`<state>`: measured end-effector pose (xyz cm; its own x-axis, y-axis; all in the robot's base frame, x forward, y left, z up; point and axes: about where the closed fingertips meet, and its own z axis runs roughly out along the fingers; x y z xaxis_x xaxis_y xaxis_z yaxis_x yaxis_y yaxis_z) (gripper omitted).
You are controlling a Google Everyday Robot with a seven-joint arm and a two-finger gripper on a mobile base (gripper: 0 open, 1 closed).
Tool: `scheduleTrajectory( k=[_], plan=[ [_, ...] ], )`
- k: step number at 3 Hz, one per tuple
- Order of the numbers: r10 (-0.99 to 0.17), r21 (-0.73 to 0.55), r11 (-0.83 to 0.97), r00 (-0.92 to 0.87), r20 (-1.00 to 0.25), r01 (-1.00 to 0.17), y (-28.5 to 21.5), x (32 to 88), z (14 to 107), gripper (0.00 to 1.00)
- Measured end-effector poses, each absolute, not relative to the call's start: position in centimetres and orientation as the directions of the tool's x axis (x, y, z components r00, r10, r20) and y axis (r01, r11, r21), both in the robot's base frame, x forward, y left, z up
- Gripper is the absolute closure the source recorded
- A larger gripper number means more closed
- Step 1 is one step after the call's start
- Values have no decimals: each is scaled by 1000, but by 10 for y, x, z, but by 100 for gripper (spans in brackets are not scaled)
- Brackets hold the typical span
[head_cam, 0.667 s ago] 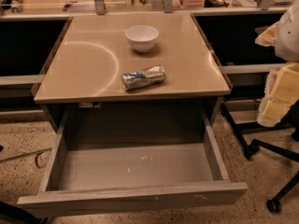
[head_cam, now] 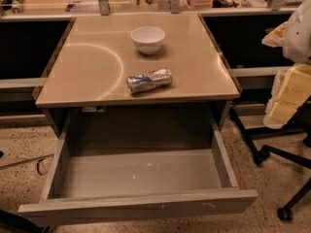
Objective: Place redbull can into top drawer
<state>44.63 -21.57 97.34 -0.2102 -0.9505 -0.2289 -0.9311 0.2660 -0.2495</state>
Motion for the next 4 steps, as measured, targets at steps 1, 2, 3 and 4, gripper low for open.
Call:
scheduleTrajectory(
  k=[1, 2, 3, 4],
  plan=[
    [-942, -256, 258, -184, -280, -932, -212, 481, 960, 0],
    [-948, -214, 218, -155, -277, -952, -191, 516, 926, 0],
    [-948, -214, 218, -155, -277, -952, -191, 516, 926, 0],
    [-934, -239, 247, -166, -315, -939, -193, 533, 925, 0]
  ],
)
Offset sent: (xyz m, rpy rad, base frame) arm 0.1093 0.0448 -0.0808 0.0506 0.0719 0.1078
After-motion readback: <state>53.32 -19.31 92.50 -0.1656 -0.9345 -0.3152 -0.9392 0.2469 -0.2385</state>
